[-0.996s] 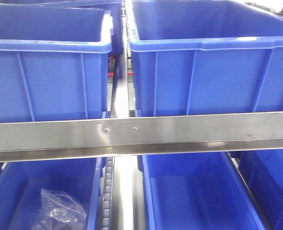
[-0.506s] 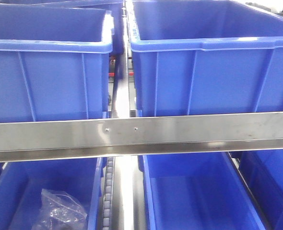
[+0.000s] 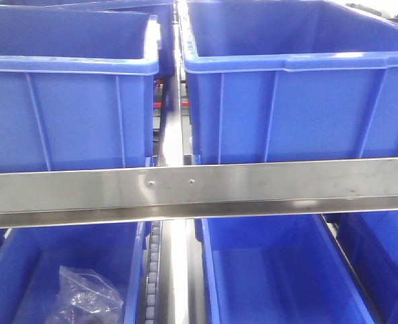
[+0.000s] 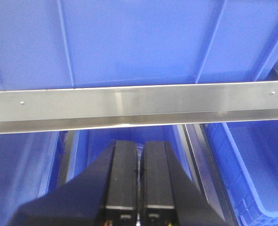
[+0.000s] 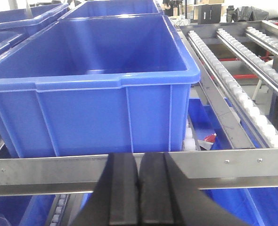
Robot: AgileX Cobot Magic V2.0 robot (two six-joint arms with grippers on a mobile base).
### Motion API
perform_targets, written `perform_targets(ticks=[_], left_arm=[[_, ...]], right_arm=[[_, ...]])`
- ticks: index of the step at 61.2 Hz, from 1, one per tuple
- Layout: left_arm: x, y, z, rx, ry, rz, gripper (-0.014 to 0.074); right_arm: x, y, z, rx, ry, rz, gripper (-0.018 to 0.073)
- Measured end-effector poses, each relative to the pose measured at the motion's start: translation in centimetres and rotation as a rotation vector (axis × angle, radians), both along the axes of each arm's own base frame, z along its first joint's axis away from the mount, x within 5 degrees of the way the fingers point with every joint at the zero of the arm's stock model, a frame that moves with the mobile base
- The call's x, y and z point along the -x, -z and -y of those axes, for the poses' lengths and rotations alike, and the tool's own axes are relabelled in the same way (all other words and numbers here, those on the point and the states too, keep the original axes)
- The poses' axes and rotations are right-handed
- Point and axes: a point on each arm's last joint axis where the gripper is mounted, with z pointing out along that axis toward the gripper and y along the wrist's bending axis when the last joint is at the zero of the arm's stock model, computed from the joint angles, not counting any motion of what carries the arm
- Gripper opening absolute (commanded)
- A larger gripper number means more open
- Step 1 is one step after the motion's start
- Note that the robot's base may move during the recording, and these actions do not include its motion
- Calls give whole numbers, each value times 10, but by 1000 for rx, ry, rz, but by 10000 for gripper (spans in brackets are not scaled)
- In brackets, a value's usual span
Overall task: Place green plate on second shelf with right arm
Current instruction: 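Open the right gripper and raise it out of the bin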
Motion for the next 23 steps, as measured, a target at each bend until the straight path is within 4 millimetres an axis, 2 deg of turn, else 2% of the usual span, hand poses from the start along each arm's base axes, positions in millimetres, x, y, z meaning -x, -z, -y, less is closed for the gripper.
perform_targets(ticks=[23], left_arm=[[0, 0, 0, 0, 0, 0, 124]], right_arm=[[0, 0, 0, 0, 0, 0, 54]])
